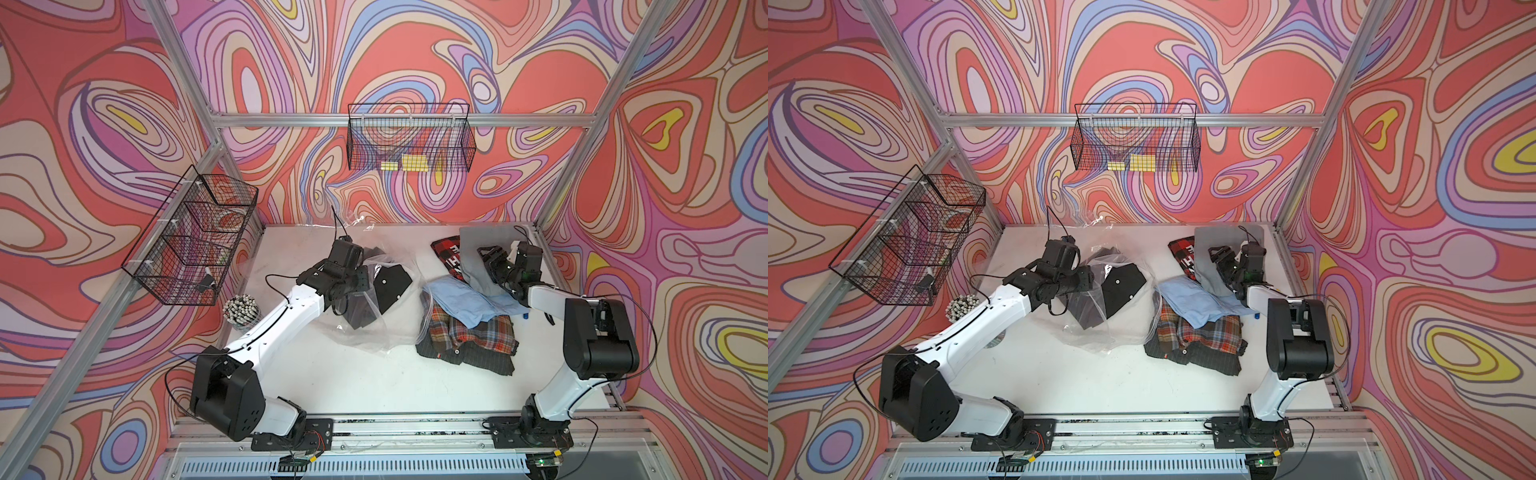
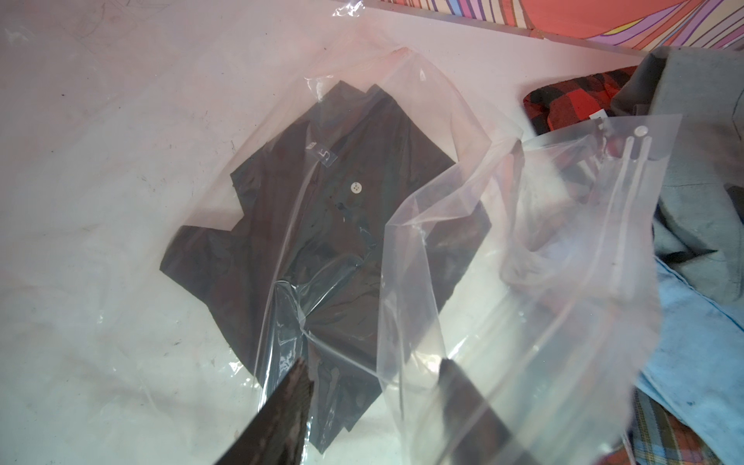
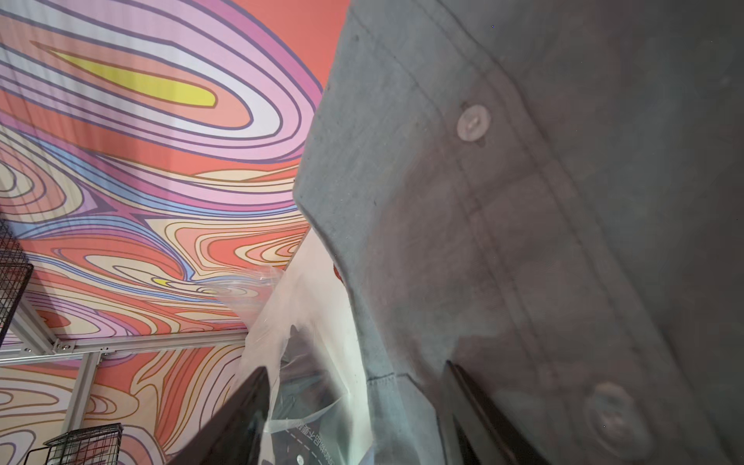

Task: Take the shirt out of the vacuum bag
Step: Place the shirt at the center of the board.

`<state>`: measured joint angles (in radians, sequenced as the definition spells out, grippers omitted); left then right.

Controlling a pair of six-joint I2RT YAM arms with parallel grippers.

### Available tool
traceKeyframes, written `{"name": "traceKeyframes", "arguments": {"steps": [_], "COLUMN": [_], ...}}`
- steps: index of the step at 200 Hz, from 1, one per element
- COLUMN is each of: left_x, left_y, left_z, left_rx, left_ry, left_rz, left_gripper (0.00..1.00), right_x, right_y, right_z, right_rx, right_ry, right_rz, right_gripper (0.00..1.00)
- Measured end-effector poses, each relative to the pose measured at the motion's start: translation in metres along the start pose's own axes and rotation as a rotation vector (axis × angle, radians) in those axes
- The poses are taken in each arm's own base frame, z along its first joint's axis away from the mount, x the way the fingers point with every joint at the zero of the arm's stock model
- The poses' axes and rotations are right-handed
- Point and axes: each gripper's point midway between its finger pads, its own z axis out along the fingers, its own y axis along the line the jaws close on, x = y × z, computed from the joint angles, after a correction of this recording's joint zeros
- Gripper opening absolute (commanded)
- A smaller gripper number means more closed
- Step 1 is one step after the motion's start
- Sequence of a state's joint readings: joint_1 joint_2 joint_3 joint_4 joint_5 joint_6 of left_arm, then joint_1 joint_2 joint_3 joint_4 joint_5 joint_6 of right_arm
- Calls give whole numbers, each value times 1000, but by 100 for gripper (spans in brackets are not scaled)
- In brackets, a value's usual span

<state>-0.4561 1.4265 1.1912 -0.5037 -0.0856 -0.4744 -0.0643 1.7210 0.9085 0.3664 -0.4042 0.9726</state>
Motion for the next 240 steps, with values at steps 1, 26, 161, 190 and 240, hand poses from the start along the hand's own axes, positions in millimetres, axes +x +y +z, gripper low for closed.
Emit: {"name": "traceKeyframes", "arguments": {"steps": [1, 26, 161, 190, 240], "left_x": [0, 0, -1, -1, 0], "left_y": [0, -1, 3, 3, 4], "left_z": [0, -1, -14, -14, -15], "left_rx": [0, 5, 7, 6, 8], "left_ry": [-1, -1, -31, -30, -34], "left_rz": [0, -1, -4, -4, -5], "left_gripper": [51, 33, 0, 0, 0], "right_x": [0, -2, 272, 312, 351], "right_y": [0, 37, 157, 134, 97], "right_z": [0, -15, -69, -44, 1], "right_rx": [0, -33, -199, -133, -37], "right_ry": [1, -6, 323, 365, 379], "right_rz": [0, -71, -370, -363, -319], "right_gripper": [71, 72, 72, 72, 72]}}
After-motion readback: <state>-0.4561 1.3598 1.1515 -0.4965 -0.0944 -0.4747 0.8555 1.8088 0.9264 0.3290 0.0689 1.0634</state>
